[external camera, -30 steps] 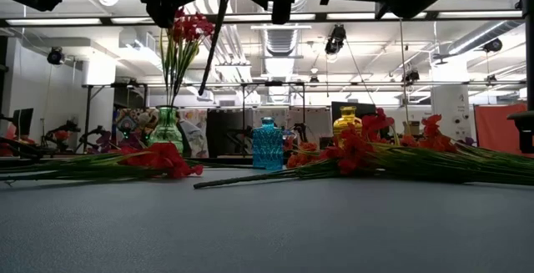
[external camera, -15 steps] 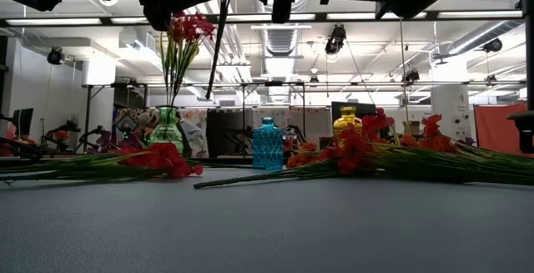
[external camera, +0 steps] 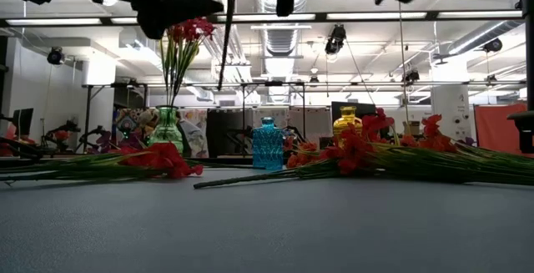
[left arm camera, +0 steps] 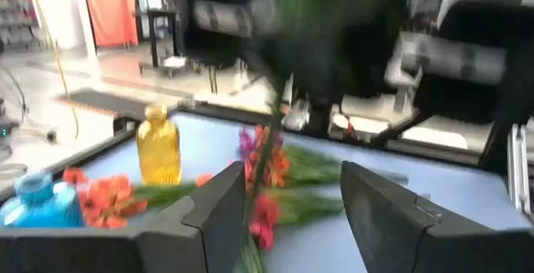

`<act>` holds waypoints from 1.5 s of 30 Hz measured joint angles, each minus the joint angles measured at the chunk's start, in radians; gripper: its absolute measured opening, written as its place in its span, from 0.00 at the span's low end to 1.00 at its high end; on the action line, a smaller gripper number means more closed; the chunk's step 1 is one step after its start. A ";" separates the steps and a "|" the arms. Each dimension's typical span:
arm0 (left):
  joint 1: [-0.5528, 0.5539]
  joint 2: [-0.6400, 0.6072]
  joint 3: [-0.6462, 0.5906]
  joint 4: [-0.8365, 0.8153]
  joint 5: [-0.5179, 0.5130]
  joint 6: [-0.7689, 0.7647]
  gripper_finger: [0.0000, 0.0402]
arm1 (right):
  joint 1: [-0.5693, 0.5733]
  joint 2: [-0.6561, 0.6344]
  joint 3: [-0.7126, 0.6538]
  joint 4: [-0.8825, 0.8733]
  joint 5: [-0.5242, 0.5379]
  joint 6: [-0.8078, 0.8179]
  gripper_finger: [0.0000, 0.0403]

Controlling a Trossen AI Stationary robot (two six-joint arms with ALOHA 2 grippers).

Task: Sort flowers into vase by color
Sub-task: Put the bottom left violet flower into the blue vase

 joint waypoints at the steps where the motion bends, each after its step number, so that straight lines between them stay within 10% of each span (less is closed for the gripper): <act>1: 0.000 -0.010 0.000 -0.041 0.000 -0.022 0.46 | -0.013 -0.015 0.009 -0.050 0.000 0.008 0.04; 21: -0.013 -0.263 0.000 -0.755 0.107 -0.339 0.46 | -0.400 -0.145 0.125 -0.329 -0.138 0.074 0.04; 45: -0.013 -0.237 0.000 -0.792 0.100 -0.371 0.46 | -0.554 -0.008 0.119 -0.247 -0.162 0.120 0.04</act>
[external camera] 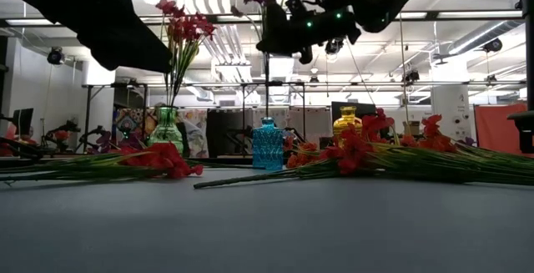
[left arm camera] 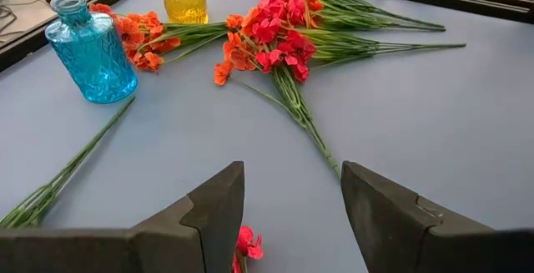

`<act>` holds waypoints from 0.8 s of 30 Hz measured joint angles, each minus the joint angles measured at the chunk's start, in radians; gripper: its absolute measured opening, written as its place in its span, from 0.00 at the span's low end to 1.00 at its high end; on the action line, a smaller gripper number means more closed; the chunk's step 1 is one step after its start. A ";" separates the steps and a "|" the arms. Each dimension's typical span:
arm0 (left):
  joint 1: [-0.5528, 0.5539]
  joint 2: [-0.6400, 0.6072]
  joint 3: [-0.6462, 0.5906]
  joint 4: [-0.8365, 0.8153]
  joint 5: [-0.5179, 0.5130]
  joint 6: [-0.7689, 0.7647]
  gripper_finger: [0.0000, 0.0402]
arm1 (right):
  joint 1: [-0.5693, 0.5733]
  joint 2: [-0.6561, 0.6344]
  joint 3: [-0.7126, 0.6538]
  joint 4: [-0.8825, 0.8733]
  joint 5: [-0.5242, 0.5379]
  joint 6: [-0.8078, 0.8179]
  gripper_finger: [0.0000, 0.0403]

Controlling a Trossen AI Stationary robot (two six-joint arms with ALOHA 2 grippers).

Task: Sort flowers into vase by color
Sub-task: Put the bottom left violet flower into the blue vase

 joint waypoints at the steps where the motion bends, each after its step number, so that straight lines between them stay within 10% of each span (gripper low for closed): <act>1: 0.000 0.000 0.000 -0.001 0.000 -0.004 0.46 | 0.000 0.002 0.000 0.000 0.001 0.000 0.04; 24: -0.007 0.000 0.000 -0.069 0.002 -0.087 0.46 | -0.002 0.043 -0.012 0.003 0.002 0.020 0.04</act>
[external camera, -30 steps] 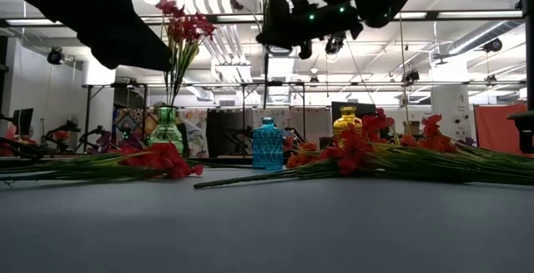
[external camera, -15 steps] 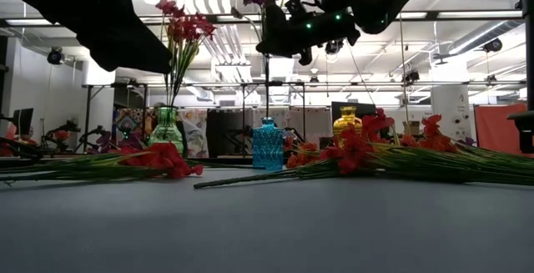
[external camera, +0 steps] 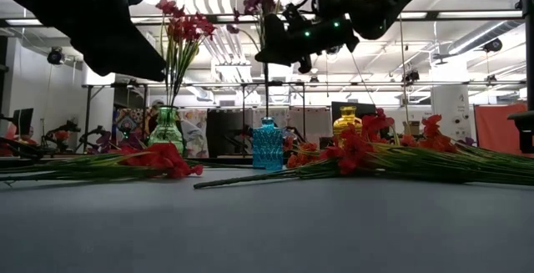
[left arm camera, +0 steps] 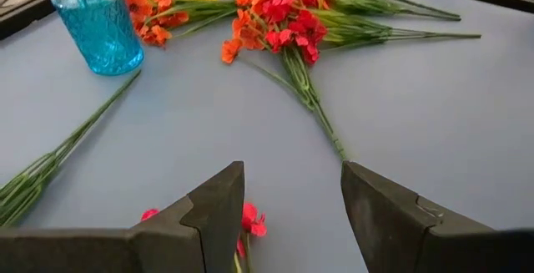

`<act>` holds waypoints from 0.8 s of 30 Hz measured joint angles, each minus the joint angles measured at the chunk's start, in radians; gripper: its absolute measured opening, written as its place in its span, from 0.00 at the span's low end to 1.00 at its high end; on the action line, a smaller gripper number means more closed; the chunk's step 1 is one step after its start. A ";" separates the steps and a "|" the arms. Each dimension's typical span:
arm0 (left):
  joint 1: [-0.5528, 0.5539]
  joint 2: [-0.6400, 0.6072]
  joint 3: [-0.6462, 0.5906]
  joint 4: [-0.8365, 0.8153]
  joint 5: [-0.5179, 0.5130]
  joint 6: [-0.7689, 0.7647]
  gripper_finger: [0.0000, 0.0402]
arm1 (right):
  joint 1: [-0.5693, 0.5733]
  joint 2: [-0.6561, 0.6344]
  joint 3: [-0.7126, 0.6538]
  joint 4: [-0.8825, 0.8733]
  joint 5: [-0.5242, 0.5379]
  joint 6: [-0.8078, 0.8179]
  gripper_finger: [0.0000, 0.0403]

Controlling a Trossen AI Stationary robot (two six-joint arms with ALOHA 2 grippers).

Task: Sort flowers into vase by color
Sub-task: Put the bottom left violet flower into the blue vase

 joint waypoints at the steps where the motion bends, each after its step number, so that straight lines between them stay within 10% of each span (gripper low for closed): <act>1: 0.000 0.000 0.000 -0.002 0.000 -0.001 0.46 | 0.000 0.000 0.000 0.001 0.000 0.000 0.04; 24: 0.000 0.000 0.000 -0.006 0.000 -0.001 0.46 | 0.003 -0.013 -0.001 -0.074 0.000 0.012 0.04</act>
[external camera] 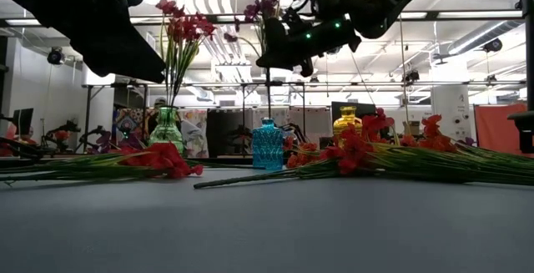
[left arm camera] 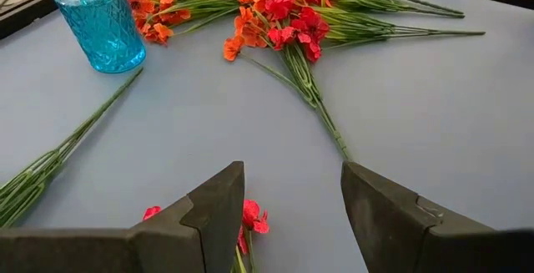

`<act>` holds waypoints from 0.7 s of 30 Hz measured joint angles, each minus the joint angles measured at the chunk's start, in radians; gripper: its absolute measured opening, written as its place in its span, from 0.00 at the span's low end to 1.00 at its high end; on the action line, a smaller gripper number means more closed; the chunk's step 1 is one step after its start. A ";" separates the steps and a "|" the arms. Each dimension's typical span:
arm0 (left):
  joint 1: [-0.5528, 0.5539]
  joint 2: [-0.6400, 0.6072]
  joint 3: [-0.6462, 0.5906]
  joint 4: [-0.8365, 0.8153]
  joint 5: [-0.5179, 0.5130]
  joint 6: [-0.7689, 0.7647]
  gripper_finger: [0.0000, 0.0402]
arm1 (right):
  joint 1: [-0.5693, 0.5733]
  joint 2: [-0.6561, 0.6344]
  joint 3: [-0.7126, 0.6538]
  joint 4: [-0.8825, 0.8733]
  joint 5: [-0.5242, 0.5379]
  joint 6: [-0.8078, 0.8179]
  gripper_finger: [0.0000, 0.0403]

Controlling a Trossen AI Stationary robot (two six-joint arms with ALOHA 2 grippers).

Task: Sort flowers into vase by color
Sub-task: Put the bottom left violet flower into the blue vase

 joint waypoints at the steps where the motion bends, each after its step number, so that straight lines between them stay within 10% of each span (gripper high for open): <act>1: 0.000 0.000 0.000 0.000 0.000 0.000 0.46 | 0.000 0.000 0.000 -0.001 0.000 -0.003 0.04; 21: 0.000 0.000 0.000 0.002 0.000 0.000 0.46 | 0.000 0.003 -0.047 -0.061 0.000 -0.026 0.22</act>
